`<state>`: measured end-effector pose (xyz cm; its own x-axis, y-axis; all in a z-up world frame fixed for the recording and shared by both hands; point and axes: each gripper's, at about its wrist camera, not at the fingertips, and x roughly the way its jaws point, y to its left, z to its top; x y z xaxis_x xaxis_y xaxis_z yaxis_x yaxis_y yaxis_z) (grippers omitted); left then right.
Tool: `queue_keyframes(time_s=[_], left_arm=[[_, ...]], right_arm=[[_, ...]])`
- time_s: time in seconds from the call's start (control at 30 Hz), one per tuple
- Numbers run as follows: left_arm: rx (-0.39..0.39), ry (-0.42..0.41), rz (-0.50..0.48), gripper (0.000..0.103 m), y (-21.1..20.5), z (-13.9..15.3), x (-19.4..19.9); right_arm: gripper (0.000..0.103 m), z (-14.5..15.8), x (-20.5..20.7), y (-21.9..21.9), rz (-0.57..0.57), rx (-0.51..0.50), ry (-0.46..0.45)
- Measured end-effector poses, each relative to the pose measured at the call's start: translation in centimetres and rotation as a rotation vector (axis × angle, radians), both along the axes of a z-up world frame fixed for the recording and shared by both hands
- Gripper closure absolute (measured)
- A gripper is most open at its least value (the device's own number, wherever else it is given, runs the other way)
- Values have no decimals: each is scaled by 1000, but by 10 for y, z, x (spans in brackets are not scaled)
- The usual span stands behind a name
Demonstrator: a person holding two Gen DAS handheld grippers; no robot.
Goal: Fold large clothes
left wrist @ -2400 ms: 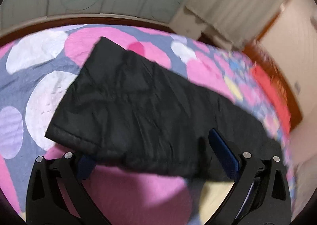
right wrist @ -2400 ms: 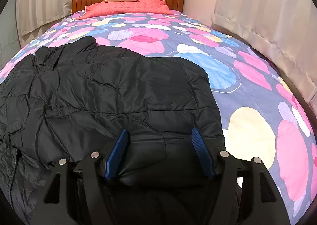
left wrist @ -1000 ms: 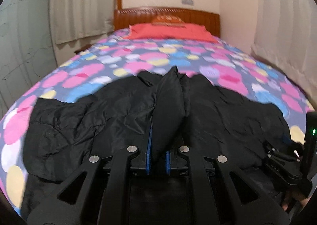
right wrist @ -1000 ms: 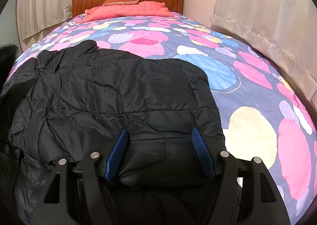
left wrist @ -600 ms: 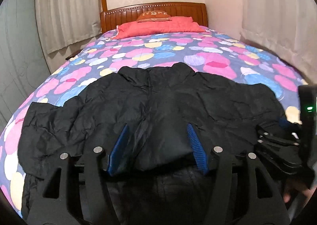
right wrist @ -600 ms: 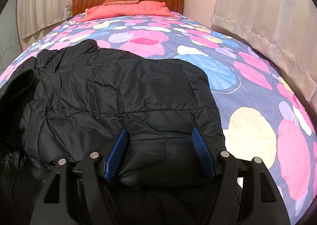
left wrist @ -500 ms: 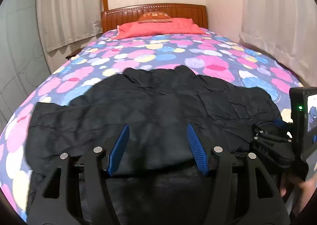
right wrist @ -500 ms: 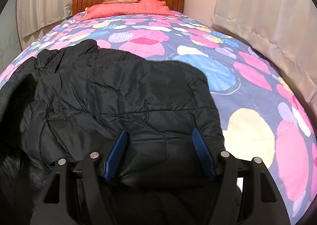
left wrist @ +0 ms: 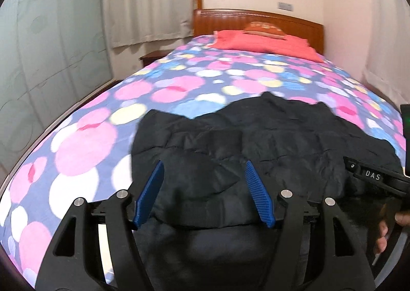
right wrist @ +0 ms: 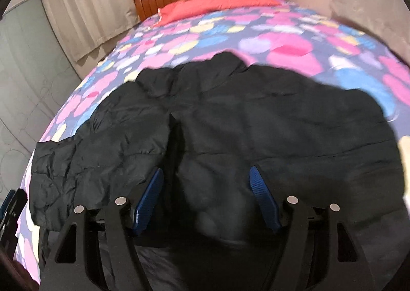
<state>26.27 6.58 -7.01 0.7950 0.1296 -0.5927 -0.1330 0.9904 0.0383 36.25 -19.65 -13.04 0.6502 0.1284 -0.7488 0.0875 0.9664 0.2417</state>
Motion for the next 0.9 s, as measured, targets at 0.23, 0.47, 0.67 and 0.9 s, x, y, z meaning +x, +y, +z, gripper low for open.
queue_keyframes(time_s=[0.23, 0.47, 0.67, 0.9], left_arm=[[1, -3, 34, 34, 24, -5, -3], [-14, 10, 54, 33, 30, -11, -1], [1, 10, 72, 33, 38, -12, 1], [-8, 11, 96, 33, 53, -12, 0]], right_arm=[[100, 8, -5, 7, 66, 43, -20], [90, 9, -3, -3, 58, 101, -13], [43, 0, 4, 32, 104, 79, 5], [90, 17, -8, 36, 139, 32, -60]])
